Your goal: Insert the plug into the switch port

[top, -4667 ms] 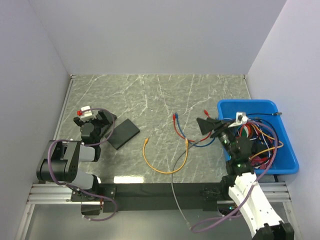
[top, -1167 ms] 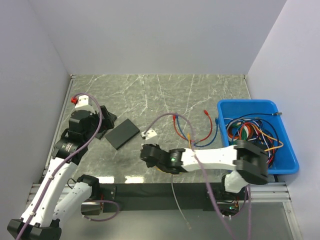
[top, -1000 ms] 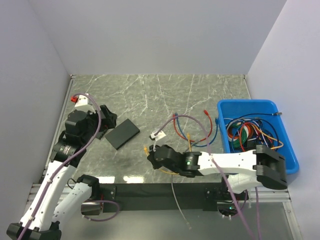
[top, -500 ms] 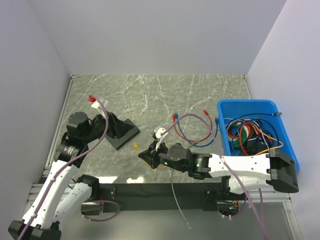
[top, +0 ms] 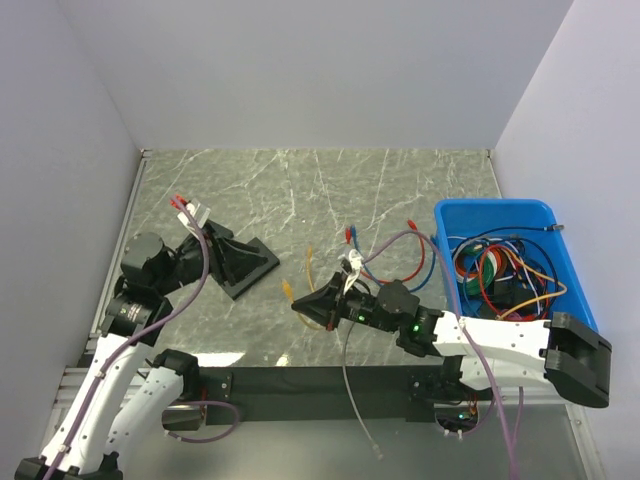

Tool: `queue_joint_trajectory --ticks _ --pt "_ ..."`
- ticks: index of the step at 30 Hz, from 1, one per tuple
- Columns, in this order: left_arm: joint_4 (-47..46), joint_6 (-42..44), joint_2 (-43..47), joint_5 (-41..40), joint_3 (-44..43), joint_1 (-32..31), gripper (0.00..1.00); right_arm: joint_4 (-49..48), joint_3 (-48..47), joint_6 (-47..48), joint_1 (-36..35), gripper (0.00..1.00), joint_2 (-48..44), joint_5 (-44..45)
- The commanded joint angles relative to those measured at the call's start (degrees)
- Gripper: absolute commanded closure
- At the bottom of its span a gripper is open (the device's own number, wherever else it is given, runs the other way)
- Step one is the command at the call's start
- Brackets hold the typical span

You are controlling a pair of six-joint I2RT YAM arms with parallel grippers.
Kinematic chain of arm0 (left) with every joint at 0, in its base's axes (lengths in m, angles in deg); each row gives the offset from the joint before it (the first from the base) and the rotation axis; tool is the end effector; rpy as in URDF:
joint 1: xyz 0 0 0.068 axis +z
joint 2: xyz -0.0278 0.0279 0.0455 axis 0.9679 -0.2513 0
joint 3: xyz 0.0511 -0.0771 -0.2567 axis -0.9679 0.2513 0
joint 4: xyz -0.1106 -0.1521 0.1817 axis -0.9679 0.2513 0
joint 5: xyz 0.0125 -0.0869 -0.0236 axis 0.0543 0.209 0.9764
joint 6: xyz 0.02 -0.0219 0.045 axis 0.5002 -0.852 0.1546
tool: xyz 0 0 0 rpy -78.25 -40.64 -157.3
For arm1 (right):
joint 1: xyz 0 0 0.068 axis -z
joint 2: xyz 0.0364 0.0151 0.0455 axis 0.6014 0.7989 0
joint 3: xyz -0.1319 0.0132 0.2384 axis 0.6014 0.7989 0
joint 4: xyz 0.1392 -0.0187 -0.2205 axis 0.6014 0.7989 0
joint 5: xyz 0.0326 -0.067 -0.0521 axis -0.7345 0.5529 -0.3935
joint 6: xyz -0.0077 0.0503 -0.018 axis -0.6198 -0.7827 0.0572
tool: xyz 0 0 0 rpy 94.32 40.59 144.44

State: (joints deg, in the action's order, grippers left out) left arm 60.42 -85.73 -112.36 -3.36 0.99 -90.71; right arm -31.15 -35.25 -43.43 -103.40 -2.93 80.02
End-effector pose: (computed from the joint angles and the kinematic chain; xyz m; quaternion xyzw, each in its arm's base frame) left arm 0.1314 -0.0601 0.3461 0.1534 0.7194 -0.4733 0.4846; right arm 0.0909 0.2184 0.2529 -0.2767 0.6339 0.5473 0.4713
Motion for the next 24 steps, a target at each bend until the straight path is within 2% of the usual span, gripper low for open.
queue_joint_trajectory --ticks 1,24 --pt "-3.0 0.0 0.2 2.8 0.3 -0.1 0.50 -7.6 0.3 -1.4 1.7 1.00 -2.3 -4.7" --pt "-3.8 -0.6 -2.9 6.6 0.9 -0.1 0.45 -2.0 -11.1 -0.2 1.7 1.00 6.1 -2.9"
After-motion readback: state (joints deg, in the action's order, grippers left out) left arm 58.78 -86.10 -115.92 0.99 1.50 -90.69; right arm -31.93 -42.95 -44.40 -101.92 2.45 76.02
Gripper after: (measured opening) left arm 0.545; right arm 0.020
